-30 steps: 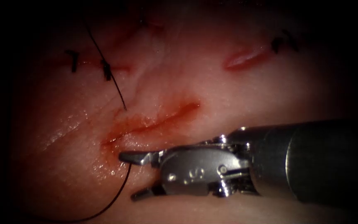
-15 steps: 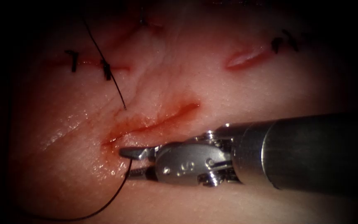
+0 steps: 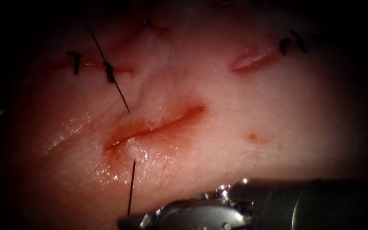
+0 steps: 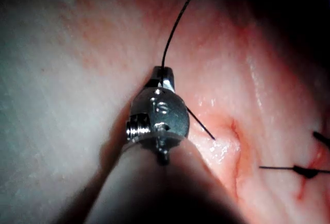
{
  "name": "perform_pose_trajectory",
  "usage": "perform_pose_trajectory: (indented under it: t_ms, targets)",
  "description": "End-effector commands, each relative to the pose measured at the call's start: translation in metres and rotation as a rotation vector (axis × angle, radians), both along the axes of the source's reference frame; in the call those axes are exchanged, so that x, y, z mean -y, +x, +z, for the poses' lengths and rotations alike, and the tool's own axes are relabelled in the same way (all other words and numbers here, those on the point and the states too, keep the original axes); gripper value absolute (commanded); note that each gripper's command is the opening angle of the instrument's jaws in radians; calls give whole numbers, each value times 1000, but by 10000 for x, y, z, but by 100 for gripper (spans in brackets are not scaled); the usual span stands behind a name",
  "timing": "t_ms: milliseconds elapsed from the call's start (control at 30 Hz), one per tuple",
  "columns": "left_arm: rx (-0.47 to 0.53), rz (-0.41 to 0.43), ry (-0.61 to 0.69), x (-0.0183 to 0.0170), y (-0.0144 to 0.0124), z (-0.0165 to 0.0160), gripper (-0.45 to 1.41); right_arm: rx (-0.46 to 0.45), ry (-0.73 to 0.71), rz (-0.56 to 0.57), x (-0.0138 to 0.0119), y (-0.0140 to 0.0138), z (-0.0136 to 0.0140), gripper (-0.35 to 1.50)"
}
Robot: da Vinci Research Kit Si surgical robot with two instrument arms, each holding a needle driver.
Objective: Wound Closure
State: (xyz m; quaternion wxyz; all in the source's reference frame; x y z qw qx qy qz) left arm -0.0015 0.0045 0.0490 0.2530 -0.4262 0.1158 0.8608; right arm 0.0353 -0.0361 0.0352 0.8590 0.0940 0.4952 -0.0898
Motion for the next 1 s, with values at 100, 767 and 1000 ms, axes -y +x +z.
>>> perform_pose_trajectory:
  t_ms: [100, 767, 1000]
  targets:
    - [-7, 5, -1, -2, -7, 9, -45, -48, 22, -20, 32, 19, -49, -35]
    - [-22, 35, -7, 0, -12, 16, -45, -131, -33, 119, -46, -7, -33, 116]
    - [-21, 39, -8, 0, -12, 17, -45, -73, -107, 121, -79, -12, 26, 116]
